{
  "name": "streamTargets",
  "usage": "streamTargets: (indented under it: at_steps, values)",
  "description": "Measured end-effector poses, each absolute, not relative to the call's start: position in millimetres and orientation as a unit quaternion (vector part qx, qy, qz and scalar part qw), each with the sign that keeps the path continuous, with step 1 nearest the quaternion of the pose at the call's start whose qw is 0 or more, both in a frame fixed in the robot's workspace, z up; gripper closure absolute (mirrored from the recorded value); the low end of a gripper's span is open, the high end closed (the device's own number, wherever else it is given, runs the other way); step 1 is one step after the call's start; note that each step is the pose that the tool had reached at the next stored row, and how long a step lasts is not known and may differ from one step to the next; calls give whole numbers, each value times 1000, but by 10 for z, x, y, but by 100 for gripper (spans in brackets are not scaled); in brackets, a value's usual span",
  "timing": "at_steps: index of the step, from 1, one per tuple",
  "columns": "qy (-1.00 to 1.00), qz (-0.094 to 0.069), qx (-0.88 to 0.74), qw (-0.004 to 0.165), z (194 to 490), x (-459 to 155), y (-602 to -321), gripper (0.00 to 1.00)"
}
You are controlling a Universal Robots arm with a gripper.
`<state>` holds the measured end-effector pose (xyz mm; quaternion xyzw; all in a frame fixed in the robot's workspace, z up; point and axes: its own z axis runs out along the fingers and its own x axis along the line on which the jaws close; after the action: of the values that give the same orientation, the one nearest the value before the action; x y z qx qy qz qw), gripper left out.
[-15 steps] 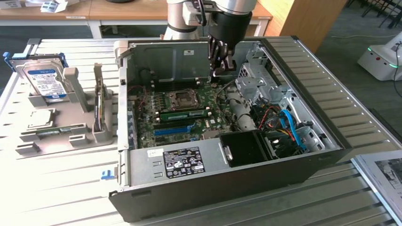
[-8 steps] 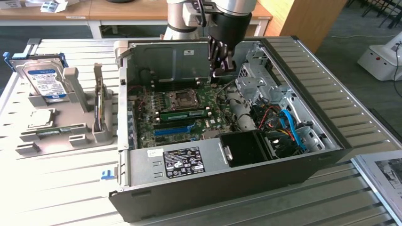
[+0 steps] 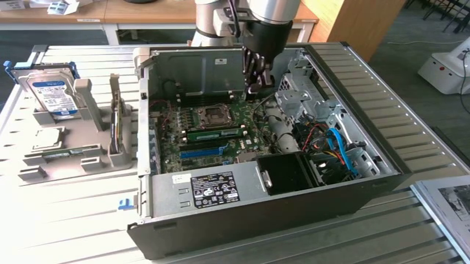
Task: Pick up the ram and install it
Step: 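Press down the ram until it locks into place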
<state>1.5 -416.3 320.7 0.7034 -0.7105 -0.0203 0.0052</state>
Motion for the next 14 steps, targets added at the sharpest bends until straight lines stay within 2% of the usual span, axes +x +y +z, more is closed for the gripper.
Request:
streamTargets:
  at_steps: [14]
  values:
    - [-710,-20,703,5,3021,15,-4163,90]
